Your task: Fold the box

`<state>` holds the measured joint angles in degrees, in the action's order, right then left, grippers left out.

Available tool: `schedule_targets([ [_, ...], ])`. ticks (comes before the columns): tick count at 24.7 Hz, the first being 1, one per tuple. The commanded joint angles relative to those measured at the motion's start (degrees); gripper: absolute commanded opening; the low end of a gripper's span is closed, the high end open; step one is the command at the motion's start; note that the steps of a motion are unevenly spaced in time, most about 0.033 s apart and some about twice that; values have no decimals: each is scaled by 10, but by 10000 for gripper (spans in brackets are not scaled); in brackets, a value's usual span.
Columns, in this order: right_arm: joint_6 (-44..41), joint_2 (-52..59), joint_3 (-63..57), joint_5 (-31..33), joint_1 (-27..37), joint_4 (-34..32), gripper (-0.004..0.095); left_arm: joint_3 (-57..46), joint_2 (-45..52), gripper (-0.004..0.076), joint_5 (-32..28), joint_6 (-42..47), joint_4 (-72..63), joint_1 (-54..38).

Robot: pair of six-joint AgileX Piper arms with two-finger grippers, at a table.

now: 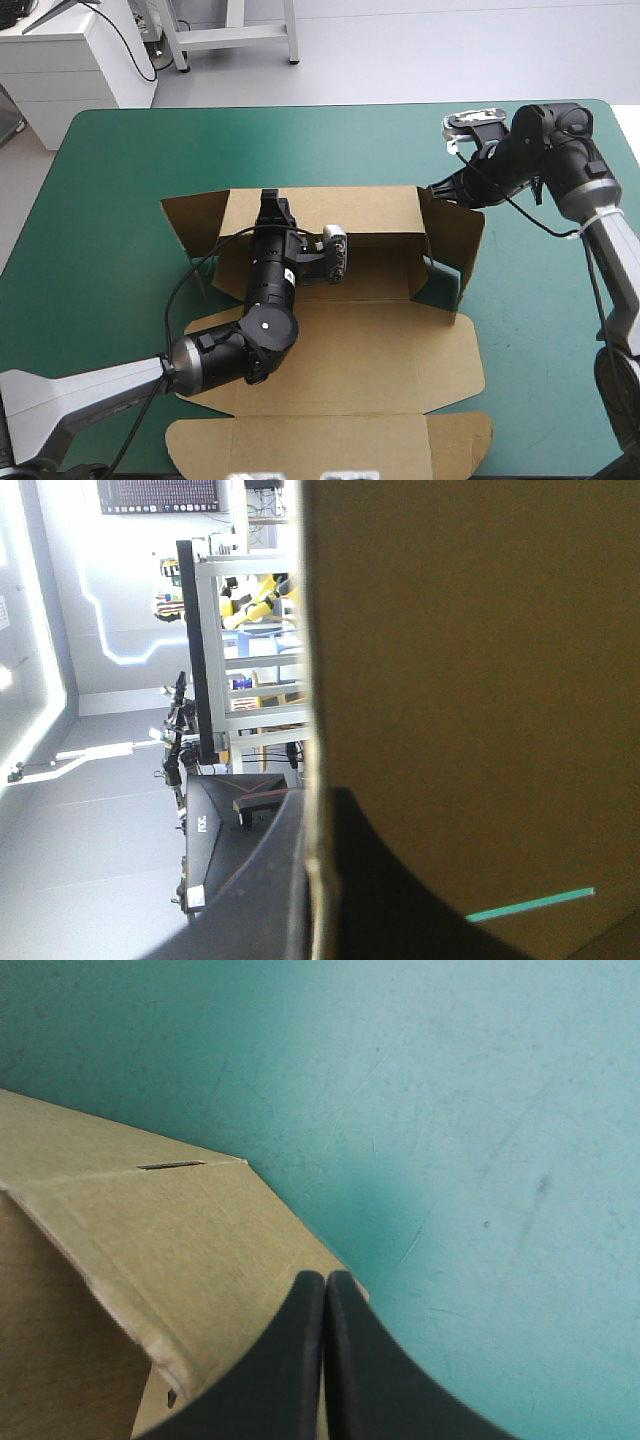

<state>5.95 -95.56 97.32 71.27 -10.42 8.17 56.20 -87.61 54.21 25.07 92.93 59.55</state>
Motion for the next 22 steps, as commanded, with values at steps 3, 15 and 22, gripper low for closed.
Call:
schedule_targets([
  [3, 8, 40, -30, -6, 3, 53, -21, 14, 23, -7, 27, 19, 33, 3],
  [15, 92, 248, -363, -319, 3, 105, -21, 14, 23, -8, 21, 19, 33, 3],
  [22, 279, 333, -522, -518, 3, 234, -21, 14, 23, -8, 21, 19, 33, 3],
])
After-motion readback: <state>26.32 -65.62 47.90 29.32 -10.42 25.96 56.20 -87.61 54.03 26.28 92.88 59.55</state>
